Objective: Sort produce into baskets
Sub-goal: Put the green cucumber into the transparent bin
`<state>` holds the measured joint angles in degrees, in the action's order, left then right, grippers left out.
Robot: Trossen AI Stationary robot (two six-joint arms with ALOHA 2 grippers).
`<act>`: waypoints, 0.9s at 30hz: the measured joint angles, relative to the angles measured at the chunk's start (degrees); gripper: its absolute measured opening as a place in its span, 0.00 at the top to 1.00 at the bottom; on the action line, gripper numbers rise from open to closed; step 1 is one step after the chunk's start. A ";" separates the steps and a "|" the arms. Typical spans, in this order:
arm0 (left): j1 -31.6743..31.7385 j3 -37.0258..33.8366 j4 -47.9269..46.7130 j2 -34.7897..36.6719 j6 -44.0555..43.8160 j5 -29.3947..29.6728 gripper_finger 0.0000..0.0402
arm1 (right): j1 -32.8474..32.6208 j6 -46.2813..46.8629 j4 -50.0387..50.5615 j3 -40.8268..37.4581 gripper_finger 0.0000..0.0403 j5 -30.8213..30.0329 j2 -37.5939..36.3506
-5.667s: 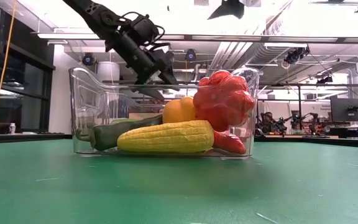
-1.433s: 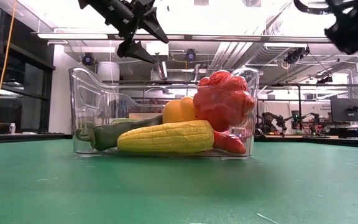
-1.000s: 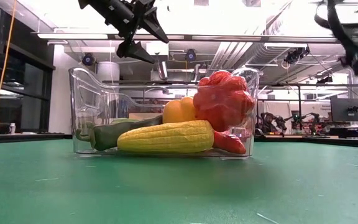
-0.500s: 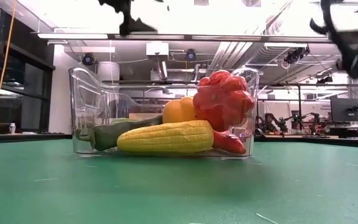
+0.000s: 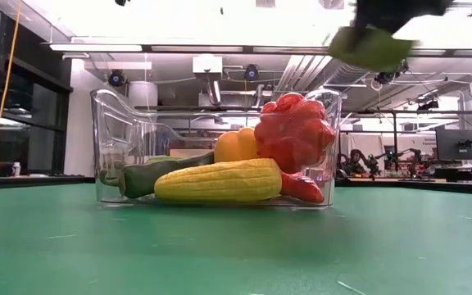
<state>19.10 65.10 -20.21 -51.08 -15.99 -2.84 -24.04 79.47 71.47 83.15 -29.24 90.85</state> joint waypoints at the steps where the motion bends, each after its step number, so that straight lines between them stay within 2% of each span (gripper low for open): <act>1: -0.51 0.00 0.02 0.22 -0.34 -0.71 0.06 | 1.54 -5.82 -5.51 -0.43 0.63 -0.01 -0.40; 3: -2.09 -0.01 0.02 0.41 -0.94 -2.29 0.06 | 4.49 -17.83 -16.23 -1.35 0.57 3.02 -0.48; 6: -5.82 -2.58 2.56 0.52 -3.04 -2.98 0.06 | 8.21 -33.73 -33.78 -2.62 0.52 10.86 1.14; 11: -13.07 -13.76 18.00 0.65 -10.67 -2.28 0.06 | 12.66 -49.03 -50.26 -2.77 0.50 21.81 6.00; 14: -16.51 -20.17 29.37 0.67 -15.22 0.02 0.06 | 14.59 -52.64 -53.49 -2.77 0.50 27.70 7.40; 16: -17.95 -22.84 33.78 0.89 -16.98 2.11 0.06 | 15.50 -53.98 -53.69 -2.77 0.50 29.65 7.54; 27: -18.26 -24.20 35.19 6.58 -14.65 6.60 0.06 | 17.80 -48.79 -52.79 -2.77 0.49 29.86 7.37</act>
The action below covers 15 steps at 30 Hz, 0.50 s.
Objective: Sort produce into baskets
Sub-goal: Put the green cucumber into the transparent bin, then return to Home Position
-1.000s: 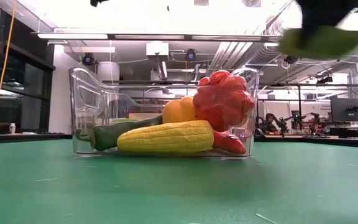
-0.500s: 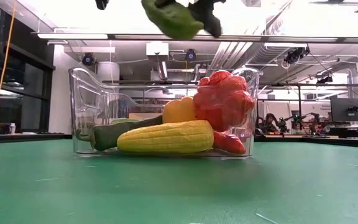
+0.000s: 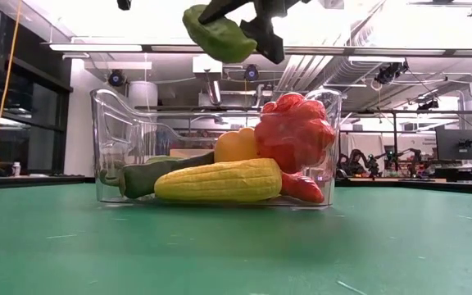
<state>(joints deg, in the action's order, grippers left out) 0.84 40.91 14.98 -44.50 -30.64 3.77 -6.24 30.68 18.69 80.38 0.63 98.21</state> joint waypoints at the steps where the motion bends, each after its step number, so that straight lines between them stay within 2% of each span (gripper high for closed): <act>1: 0.02 0.02 0.00 0.39 0.33 0.15 0.06 | -0.01 -0.31 0.00 0.00 0.49 0.01 0.00; 5: 0.02 0.02 -0.04 1.06 1.26 0.18 0.06 | -0.10 -2.37 -0.23 0.00 0.48 2.90 0.00; 8: 0.02 0.02 -0.13 1.01 1.83 0.18 0.06 | -0.10 -2.23 -0.71 0.00 0.42 5.36 0.02; 15: 0.02 0.02 -0.08 1.12 2.27 0.16 0.06 | 0.10 -5.34 -3.24 0.00 0.08 5.39 0.05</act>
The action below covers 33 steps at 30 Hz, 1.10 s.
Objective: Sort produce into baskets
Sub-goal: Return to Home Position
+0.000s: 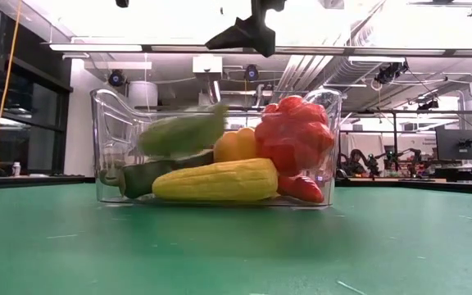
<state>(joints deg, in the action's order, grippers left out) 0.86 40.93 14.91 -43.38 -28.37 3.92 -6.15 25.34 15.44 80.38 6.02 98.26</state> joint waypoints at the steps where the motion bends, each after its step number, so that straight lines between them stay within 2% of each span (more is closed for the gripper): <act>1: 0.00 0.00 0.01 0.17 0.05 0.00 0.06 | 0.24 -0.56 -0.26 0.23 0.05 0.01 0.00; 3: 0.00 0.00 0.00 0.68 0.42 0.00 0.06 | 1.39 -1.50 0.28 1.99 0.03 0.71 0.09; 6: 0.00 0.00 0.03 1.67 2.60 -0.01 0.06 | 4.26 -3.16 4.79 6.99 0.07 2.25 -0.45; 12: 0.04 -0.03 0.14 2.03 8.43 0.73 0.06 | 8.44 -11.20 26.39 19.84 0.09 2.74 -4.35; 16: 1.11 -5.21 11.10 0.23 9.98 0.89 0.06 | 8.78 -13.70 36.25 22.75 0.09 -1.71 -8.84; 19: 2.15 -12.28 24.12 -1.56 6.76 0.66 0.06 | 8.72 -11.69 39.70 20.48 0.09 -6.07 -14.01; 22: 3.05 -19.23 31.87 -1.73 2.24 1.44 0.06 | 7.86 -8.14 40.11 15.06 0.09 -9.32 -20.30; 29: 4.14 -31.85 39.15 4.11 -3.52 6.94 0.06 | 4.64 3.01 33.78 -0.56 0.09 -16.23 -35.79; 33: 4.12 -35.96 39.47 7.93 -4.72 10.15 0.06 | 3.47 4.68 29.88 -7.24 0.09 -18.04 -42.58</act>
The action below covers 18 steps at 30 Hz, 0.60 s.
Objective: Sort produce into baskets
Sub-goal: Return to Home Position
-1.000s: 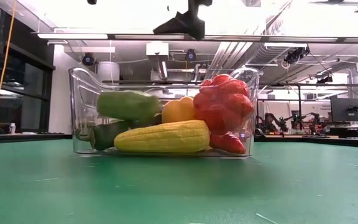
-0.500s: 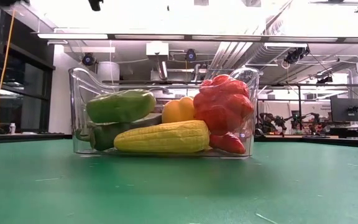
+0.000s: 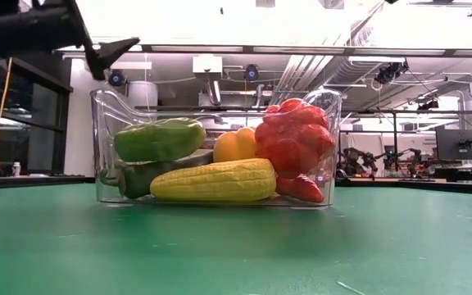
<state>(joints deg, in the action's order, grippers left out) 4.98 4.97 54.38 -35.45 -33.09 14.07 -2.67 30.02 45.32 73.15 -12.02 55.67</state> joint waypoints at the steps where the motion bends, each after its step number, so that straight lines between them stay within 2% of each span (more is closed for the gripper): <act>1: -0.01 -0.80 0.00 0.74 -0.23 0.35 0.06 | -0.05 -0.33 0.07 -1.22 0.09 0.00 -1.29; 3: -0.01 -2.55 -0.02 1.84 -0.88 0.66 0.06 | -0.02 -2.25 2.08 -3.22 0.09 0.21 -3.56; 7: -0.01 -4.25 -4.01 3.34 -3.61 1.91 0.06 | -0.02 6.33 5.09 -6.24 0.09 3.84 -6.74; 10: -0.01 -4.22 -6.20 3.53 -5.17 2.32 0.06 | -1.18 6.76 4.07 -9.35 0.09 8.59 -8.73; 14: -0.01 -4.22 -7.15 3.53 -7.54 3.05 0.06 | -4.85 3.19 -7.34 -17.32 0.09 10.75 -12.42; 18: -0.01 -4.17 -9.48 3.49 -8.18 3.03 0.06 | -6.76 1.15 -26.64 -30.54 0.09 10.34 -17.38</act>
<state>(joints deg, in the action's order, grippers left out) 4.97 0.80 44.90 -31.97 -41.28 17.10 -9.43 31.17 18.68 42.61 -1.68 38.30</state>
